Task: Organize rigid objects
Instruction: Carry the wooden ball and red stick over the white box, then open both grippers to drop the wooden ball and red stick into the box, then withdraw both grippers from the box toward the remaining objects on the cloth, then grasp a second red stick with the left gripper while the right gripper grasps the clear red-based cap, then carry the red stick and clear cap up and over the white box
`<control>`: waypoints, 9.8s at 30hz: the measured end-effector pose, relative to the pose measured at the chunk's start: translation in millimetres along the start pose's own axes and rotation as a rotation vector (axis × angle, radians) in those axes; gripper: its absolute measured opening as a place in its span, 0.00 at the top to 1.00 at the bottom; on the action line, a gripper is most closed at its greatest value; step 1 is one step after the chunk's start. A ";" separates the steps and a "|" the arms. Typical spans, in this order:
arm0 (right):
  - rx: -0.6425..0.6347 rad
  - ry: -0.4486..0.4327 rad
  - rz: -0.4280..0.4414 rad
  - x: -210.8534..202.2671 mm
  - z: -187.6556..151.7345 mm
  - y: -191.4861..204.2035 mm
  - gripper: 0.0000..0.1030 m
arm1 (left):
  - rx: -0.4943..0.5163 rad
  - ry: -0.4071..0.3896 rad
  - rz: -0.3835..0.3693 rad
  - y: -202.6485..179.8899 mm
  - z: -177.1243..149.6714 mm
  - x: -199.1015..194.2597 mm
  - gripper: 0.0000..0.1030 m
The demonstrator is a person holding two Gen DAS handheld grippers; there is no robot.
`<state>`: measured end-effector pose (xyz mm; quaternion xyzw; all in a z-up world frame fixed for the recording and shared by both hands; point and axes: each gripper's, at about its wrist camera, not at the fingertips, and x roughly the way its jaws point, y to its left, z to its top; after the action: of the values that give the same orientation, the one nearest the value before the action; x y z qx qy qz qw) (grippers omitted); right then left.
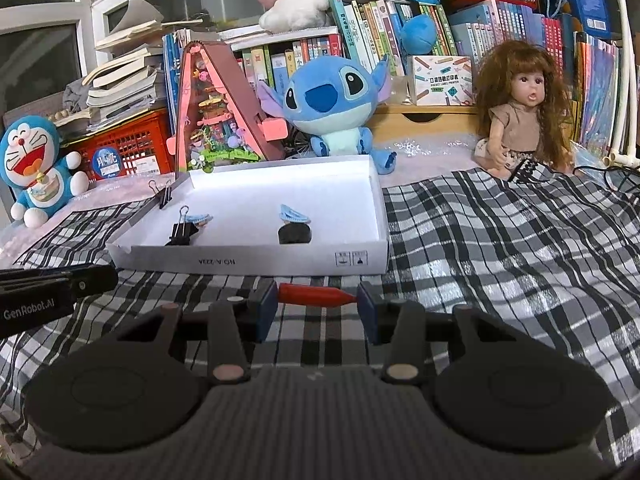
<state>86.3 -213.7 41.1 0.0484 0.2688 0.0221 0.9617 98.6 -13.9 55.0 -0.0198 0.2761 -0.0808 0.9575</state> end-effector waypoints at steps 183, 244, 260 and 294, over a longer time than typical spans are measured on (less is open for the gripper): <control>-0.259 -0.011 0.180 -41.9 -35.7 4.0 0.04 | -0.006 0.100 -0.234 5.4 -53.6 -38.2 0.26; -0.175 0.062 0.230 -35.0 -42.2 31.2 0.63 | 0.020 0.082 -0.102 10.3 -56.2 -32.4 0.60; -0.130 0.021 0.186 -19.3 -7.8 23.8 0.63 | -0.002 0.061 -0.101 9.4 -23.1 -16.1 0.60; 0.017 0.077 0.159 56.5 74.0 3.2 0.63 | -0.094 0.097 -0.099 29.3 66.6 63.2 0.60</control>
<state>172.9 -212.7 75.3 0.0769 0.3010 0.0980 0.9454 191.0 4.1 75.7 -0.0745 0.3245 -0.1158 0.9358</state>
